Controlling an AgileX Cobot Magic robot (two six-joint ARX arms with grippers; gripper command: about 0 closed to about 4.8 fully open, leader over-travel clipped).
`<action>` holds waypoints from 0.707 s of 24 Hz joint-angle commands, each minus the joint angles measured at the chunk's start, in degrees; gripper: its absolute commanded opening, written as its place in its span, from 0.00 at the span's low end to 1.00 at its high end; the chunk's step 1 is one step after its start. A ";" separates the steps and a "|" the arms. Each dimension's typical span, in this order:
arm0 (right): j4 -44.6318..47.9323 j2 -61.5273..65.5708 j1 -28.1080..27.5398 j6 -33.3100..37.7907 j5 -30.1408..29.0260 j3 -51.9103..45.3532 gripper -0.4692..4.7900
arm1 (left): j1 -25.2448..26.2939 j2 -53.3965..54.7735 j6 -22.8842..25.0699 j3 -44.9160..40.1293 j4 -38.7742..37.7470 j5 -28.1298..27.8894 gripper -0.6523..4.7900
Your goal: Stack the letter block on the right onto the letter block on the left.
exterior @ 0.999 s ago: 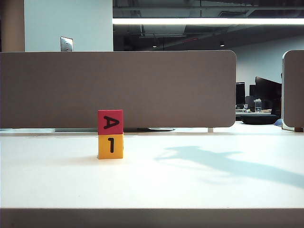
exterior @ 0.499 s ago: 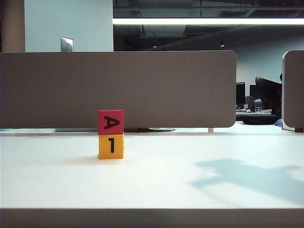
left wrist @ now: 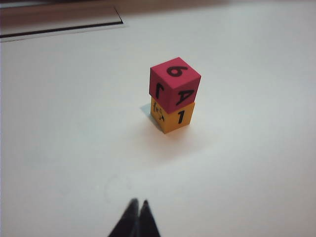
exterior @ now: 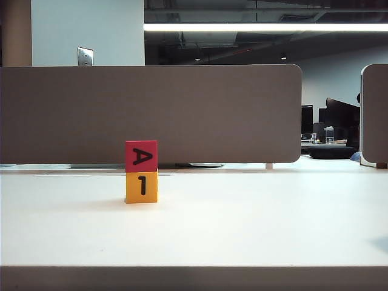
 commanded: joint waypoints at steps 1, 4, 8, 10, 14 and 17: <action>3.13 -4.37 0.09 1.01 0.48 -5.66 0.09 | -0.04 -1.38 0.28 -3.23 6.25 0.22 0.11; 9.99 -10.60 0.07 1.07 0.48 -13.35 0.09 | -0.07 -3.13 0.61 -7.10 9.97 2.58 0.11; 20.50 -19.26 0.11 2.14 -0.13 -24.63 0.09 | -0.07 -5.95 1.33 -11.28 12.63 3.39 0.11; 24.68 -23.39 0.07 2.12 -0.11 -30.10 0.09 | -0.07 -7.61 1.27 -13.44 14.36 5.27 0.11; 29.07 -31.69 0.13 2.29 -2.40 -39.67 0.09 | -0.04 -11.34 1.29 -17.86 16.79 5.95 0.11; 34.25 -35.82 0.13 2.29 -2.97 -44.59 0.09 | -0.04 -12.31 1.55 -20.26 17.25 5.99 0.11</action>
